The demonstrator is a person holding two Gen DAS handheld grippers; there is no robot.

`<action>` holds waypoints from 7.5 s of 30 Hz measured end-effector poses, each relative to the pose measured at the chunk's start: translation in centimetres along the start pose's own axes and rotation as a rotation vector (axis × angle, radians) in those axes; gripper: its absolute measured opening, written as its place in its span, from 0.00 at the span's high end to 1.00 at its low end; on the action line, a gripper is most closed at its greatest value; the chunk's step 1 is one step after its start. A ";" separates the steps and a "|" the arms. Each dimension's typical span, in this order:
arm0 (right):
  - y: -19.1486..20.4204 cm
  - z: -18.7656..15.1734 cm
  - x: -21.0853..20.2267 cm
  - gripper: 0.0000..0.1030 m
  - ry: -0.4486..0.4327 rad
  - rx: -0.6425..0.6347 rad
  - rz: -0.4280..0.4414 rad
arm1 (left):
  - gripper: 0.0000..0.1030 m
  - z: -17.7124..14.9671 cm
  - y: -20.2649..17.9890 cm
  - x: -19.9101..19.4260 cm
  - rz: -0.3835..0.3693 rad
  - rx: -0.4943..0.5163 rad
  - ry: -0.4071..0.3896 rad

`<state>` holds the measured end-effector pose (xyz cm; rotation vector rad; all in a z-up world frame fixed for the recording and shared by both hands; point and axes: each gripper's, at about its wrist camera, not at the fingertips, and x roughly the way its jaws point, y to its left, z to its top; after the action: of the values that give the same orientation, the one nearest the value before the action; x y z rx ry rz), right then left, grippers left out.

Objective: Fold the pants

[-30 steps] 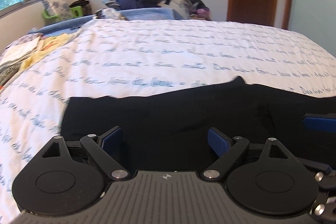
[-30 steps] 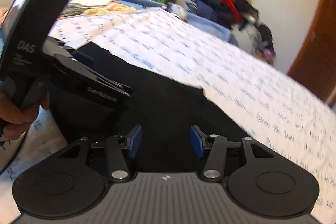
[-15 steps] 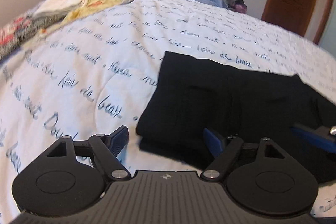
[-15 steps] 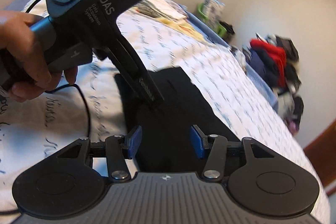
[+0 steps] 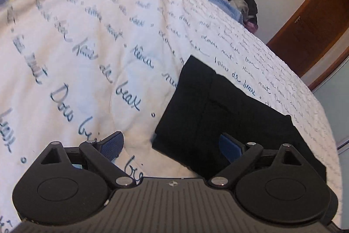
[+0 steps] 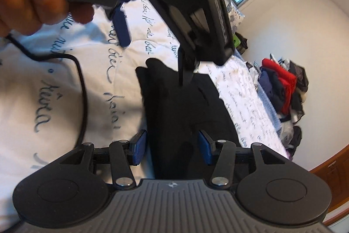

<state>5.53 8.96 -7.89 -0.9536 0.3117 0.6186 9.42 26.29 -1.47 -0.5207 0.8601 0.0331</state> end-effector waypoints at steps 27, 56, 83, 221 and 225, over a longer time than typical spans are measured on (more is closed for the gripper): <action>-12.4 -1.0 -2.1 0.84 -0.162 0.664 0.388 | 0.18 2.6 1.8 7.5 -0.436 -0.407 0.096; -16.7 -5.6 -2.9 0.84 -0.114 0.967 0.273 | 0.75 -3.3 -15.8 -2.2 -0.093 0.189 -0.312; -22.5 -17.5 -12.7 0.84 -0.211 1.250 0.020 | 0.67 -11.4 -33.7 -1.4 -0.350 0.580 -0.338; -23.1 -33.1 -12.7 0.34 0.190 1.271 -0.135 | 0.03 -9.5 -28.4 10.6 -0.174 0.624 0.076; -24.0 -35.7 -12.1 0.34 0.153 1.395 -0.050 | 0.04 -7.4 -25.7 12.6 -0.271 0.493 0.203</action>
<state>11.41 -35.25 -5.59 0.3413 0.7144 0.1595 18.45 -1.75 -3.78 -0.1730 0.9488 -0.4759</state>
